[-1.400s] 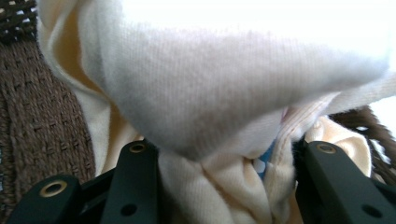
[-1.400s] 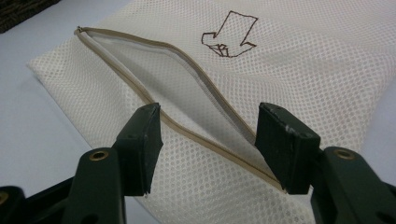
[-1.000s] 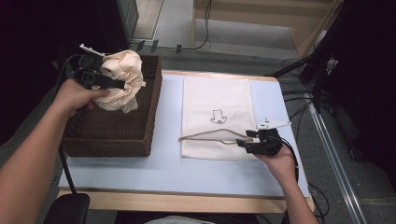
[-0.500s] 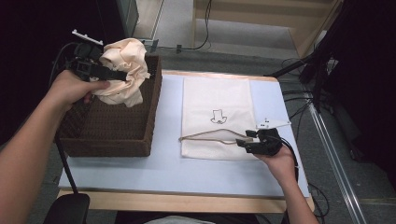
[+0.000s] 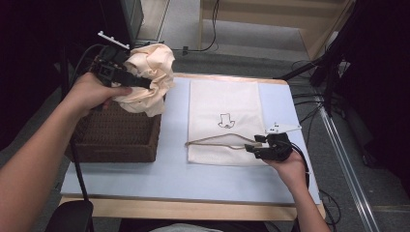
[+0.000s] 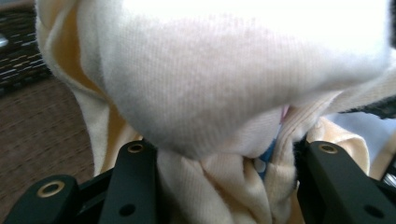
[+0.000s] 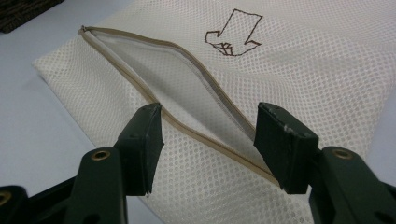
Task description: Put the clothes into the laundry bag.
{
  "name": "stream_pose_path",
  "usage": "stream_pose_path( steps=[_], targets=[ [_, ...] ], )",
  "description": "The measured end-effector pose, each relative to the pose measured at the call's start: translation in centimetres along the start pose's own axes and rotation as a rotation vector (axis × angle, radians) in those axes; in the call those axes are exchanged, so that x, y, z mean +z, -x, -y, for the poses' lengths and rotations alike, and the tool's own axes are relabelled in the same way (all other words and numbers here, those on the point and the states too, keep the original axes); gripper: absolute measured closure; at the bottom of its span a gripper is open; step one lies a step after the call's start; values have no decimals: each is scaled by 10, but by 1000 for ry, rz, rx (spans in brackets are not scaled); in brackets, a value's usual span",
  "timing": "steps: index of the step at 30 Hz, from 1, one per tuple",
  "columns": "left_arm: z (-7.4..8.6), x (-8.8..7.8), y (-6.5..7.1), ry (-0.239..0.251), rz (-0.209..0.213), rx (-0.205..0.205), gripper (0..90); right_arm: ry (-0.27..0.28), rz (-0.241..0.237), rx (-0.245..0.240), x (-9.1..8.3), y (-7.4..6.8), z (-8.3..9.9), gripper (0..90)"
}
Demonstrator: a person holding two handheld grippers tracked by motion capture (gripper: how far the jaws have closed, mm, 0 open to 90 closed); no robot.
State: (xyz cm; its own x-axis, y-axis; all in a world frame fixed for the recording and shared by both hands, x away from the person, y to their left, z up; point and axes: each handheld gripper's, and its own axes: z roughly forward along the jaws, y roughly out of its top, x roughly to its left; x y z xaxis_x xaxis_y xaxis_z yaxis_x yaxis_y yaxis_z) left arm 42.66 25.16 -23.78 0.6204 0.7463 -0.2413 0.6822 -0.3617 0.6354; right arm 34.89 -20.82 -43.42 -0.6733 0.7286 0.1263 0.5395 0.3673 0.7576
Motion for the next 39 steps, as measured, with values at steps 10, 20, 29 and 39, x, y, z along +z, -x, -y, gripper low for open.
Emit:
stream_pose_path(
  steps=[10,20,29,39],
  targets=[
    [-2,21,51,-22,107,96,548,5,3,1,-2,1,0,437],
    [9,38,81,-38,156,144,545,1,33,-3,-2,2,1,458],
    [27,53,90,-61,180,159,538,10,41,27,-4,5,2,464],
    [45,76,110,-65,202,241,542,12,27,41,-2,3,1,461]
  ],
)
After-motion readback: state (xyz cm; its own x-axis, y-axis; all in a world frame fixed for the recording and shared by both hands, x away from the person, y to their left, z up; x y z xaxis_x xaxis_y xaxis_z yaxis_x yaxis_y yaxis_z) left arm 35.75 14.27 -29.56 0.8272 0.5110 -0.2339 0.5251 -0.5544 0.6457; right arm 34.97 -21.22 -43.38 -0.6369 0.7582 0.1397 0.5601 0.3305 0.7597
